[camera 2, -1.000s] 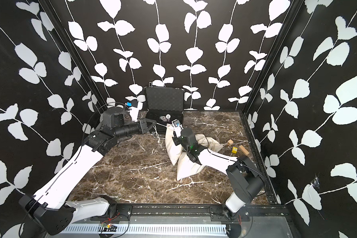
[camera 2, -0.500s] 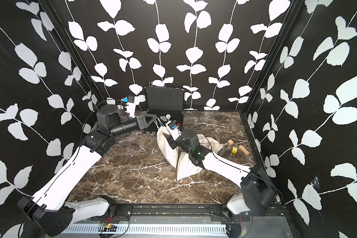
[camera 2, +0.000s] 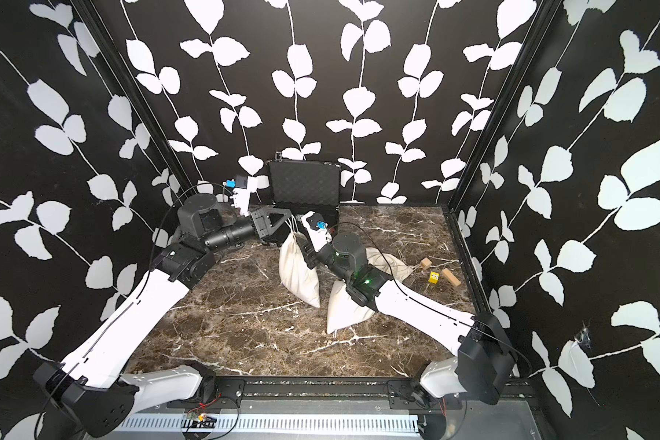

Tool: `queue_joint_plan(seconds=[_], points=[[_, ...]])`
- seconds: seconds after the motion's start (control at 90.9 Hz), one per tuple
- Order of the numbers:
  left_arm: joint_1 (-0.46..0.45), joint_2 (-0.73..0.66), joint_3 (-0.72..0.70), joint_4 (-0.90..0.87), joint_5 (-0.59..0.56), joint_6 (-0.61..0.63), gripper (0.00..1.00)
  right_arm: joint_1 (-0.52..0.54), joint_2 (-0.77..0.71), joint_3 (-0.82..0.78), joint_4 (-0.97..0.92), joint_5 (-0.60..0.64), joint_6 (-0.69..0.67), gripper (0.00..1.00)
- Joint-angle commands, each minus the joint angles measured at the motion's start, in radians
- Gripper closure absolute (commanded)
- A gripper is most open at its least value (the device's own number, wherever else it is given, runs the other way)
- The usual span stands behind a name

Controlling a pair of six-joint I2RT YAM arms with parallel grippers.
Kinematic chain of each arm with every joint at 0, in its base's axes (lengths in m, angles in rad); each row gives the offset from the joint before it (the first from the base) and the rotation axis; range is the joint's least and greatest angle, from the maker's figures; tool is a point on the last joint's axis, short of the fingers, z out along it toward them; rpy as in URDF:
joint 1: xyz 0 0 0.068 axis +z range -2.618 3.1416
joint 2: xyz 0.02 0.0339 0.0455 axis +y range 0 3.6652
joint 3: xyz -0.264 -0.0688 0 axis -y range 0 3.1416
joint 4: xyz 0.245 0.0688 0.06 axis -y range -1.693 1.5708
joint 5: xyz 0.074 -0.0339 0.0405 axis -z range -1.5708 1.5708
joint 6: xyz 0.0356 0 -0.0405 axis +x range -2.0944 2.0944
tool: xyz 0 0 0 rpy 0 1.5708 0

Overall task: Close the soil bag
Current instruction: Frap the soil bag at the center of the board.

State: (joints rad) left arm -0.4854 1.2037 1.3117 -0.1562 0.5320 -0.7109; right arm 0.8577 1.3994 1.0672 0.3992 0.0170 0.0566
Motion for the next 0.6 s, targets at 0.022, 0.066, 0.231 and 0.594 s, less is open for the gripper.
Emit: queue_joint_plan(seconds=[0.022, 0.066, 0.231, 0.594], points=[[0.005, -0.036, -0.021, 0.09, 0.013, -0.021, 1.0, 0.027, 0.005, 0.045, 0.04, 0.087, 0.035, 0.56], [0.003, -0.035, -0.029, 0.101, 0.013, -0.03, 1.0, 0.031, 0.013, 0.057, 0.036, 0.098, 0.037, 0.55], [0.002, -0.032, -0.042, 0.128, 0.017, -0.049, 1.0, 0.052, 0.052, 0.102, -0.012, 0.18, 0.041, 0.62], [0.004, -0.056, -0.013, 0.137, -0.019, -0.051, 1.0, 0.053, 0.16, 0.006, -0.053, 0.533, 0.047, 0.89]])
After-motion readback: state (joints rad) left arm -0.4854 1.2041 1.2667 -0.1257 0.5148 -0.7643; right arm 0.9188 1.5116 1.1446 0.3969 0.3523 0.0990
